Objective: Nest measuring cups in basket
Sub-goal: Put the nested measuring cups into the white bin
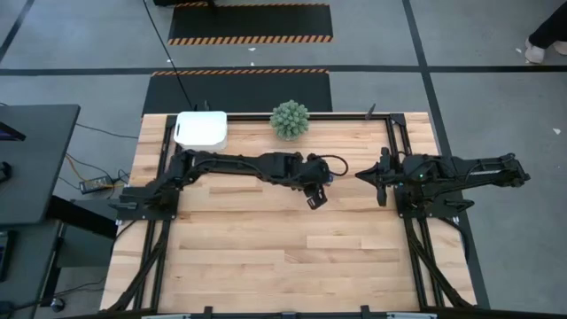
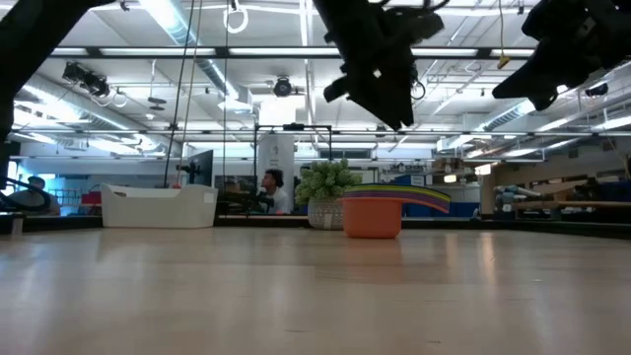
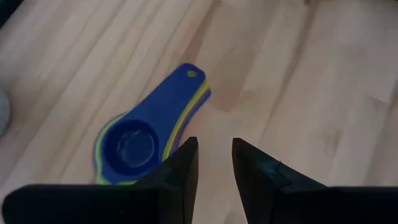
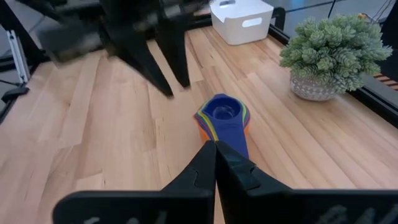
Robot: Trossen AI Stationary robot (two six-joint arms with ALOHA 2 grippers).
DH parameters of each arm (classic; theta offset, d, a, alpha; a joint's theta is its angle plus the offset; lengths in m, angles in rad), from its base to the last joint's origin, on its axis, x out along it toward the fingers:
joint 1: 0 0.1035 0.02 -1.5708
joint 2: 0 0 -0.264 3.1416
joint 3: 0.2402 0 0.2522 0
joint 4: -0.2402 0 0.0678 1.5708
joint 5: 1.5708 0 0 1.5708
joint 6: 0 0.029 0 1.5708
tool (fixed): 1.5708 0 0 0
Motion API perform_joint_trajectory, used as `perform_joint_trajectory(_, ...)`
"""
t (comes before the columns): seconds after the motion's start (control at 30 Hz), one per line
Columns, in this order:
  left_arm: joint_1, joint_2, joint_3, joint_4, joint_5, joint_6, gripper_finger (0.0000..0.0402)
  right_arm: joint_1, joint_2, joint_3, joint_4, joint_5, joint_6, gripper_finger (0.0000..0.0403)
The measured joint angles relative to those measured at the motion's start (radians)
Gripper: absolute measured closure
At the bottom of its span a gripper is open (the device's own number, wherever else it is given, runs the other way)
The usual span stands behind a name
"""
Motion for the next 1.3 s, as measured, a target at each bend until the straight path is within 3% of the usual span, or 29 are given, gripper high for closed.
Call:
perform_joint_trajectory(0.5, -0.030, 0.060, 0.009, -0.006, -0.145, -0.165, 0.0297, 0.000, 0.000, 0.000, 0.063, 0.000, 0.000, 0.0389)
perform_joint_trajectory(1.07, -0.081, 0.060, 0.009, -0.003, -0.145, -0.159, 0.0294, 0.000, 0.000, 0.000, 0.077, 0.000, 0.000, 0.0389)
perform_joint_trajectory(1.3, -0.087, 0.060, 0.008, 0.011, -0.118, -0.136, 0.0255, 0.000, 0.000, 0.000, 0.077, 0.000, 0.000, 0.0389)
